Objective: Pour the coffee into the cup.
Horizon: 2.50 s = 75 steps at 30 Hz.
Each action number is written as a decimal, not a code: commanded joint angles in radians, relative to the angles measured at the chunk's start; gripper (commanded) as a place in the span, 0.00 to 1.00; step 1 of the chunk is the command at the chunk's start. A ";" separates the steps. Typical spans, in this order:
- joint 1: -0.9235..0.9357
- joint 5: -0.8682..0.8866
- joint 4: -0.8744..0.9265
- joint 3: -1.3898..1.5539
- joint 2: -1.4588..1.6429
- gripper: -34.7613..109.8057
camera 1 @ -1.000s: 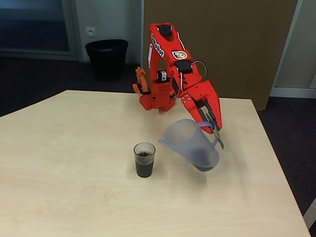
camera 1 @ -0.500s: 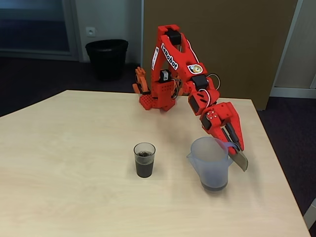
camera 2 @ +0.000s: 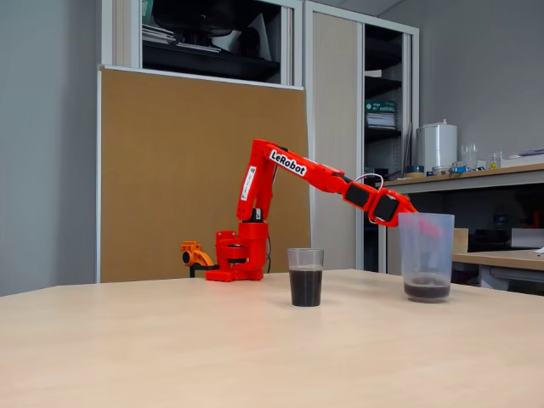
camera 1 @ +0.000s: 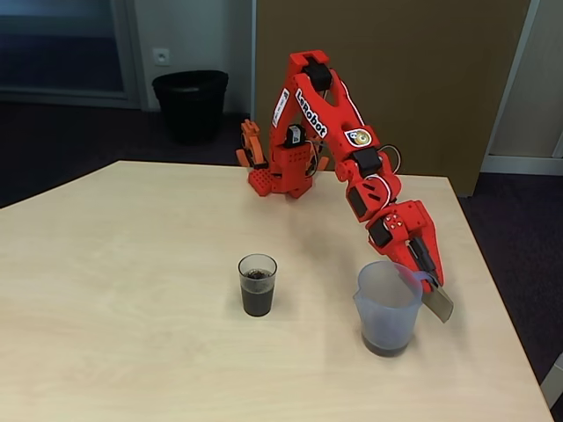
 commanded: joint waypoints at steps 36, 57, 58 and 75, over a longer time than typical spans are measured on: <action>-0.080 0.354 -0.041 0.057 -0.040 0.31; -0.083 0.396 0.029 0.153 0.054 0.33; -0.084 0.402 0.032 0.153 0.055 0.33; -0.067 0.342 0.051 0.466 0.284 0.28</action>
